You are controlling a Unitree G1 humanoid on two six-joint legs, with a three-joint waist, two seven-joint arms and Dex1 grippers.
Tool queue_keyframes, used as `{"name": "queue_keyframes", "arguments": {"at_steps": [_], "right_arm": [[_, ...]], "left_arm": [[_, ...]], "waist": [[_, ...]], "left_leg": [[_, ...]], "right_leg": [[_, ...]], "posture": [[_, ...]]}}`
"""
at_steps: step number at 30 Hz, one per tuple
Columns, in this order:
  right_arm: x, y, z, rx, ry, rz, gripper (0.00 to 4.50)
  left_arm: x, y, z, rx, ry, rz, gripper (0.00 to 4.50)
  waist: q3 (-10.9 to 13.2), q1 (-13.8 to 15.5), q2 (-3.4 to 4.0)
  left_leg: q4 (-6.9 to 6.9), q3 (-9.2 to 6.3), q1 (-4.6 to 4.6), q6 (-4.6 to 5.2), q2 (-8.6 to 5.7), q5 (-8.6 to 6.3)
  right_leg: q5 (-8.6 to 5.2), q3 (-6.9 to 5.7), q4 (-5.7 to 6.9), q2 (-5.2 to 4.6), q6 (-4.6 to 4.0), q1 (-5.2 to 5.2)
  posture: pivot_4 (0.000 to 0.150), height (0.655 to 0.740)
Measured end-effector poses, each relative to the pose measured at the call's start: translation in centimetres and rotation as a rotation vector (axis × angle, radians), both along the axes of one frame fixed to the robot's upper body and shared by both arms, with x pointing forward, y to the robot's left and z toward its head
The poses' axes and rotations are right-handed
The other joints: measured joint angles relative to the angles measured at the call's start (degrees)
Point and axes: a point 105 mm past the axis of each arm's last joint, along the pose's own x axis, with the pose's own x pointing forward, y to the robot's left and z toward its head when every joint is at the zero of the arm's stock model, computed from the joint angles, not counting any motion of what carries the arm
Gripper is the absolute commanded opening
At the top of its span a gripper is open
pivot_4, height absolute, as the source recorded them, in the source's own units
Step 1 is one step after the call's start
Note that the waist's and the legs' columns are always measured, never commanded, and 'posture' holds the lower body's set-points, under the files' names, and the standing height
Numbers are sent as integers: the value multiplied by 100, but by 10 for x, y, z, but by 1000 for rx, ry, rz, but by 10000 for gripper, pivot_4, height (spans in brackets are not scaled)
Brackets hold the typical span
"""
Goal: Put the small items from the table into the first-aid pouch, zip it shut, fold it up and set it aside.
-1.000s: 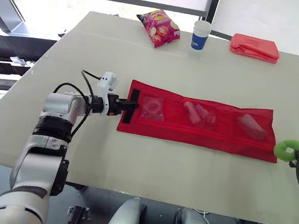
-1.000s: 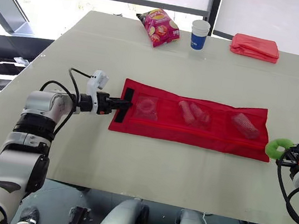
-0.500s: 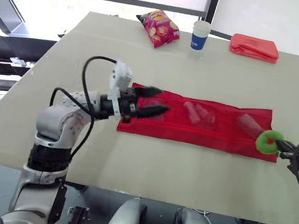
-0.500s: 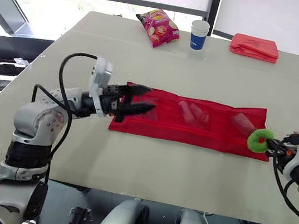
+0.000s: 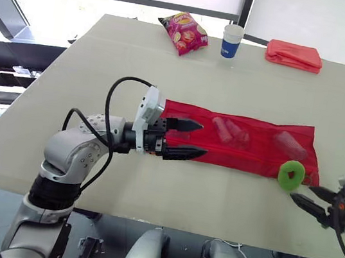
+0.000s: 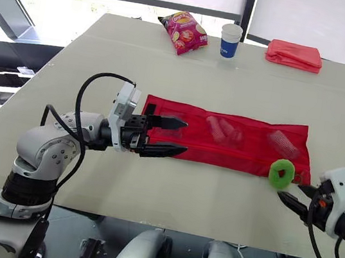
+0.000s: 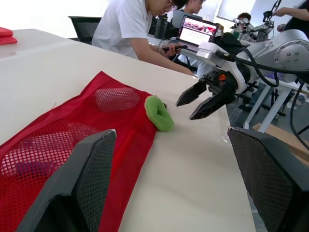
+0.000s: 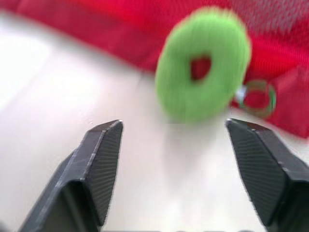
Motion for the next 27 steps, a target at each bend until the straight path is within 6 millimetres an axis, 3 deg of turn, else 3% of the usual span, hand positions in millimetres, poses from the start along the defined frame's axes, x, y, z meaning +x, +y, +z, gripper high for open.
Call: {"name": "queue_keyframes", "arguments": {"at_steps": [4, 11, 18, 22, 27], "right_arm": [[23, 6, 19, -28, -117, 19, 36240], [35, 42, 1, -41, -66, 125, 36240], [42, 44, -20, -122, -5, 122, 36240], [41, 40, -21, -148, 24, 123, 36240], [21, 29, -26, -225, 118, 201, 36240]], "left_arm": [[0, -1, -2, 6, 2, -1, 39911], [-2, -1, -4, 6, 5, 3, 39911], [-4, -3, -2, 7, -15, -5, 39911], [-4, -4, -3, 8, -12, -3, 39911], [-5, -4, -6, 10, -3, 2, 39911]], "waist": [[-1, -27, -2], [0, 43, -3], [0, 24, -2], [0, 27, -2], [0, 39, -2]], "left_leg": [[3, -2, 5, -20, 8, 11], [5, -9, -7, -25, -2, 14], [13, -8, -7, -25, 1, 14], [13, -9, -8, -25, 2, 14], [13, -11, -8, -24, 0, 13]], "right_leg": [[2, 0, 4, 13, 2, 0], [3, -4, -1, -1, 4, 0], [-1, -3, 0, -4, -2, 1], [0, -4, 0, -3, 0, 1], [0, -6, 0, -4, 0, 3]], "posture": [[1500, 7400], [1500, 7400], [1500, 7400], [1500, 7400], [1500, 7400]]}}
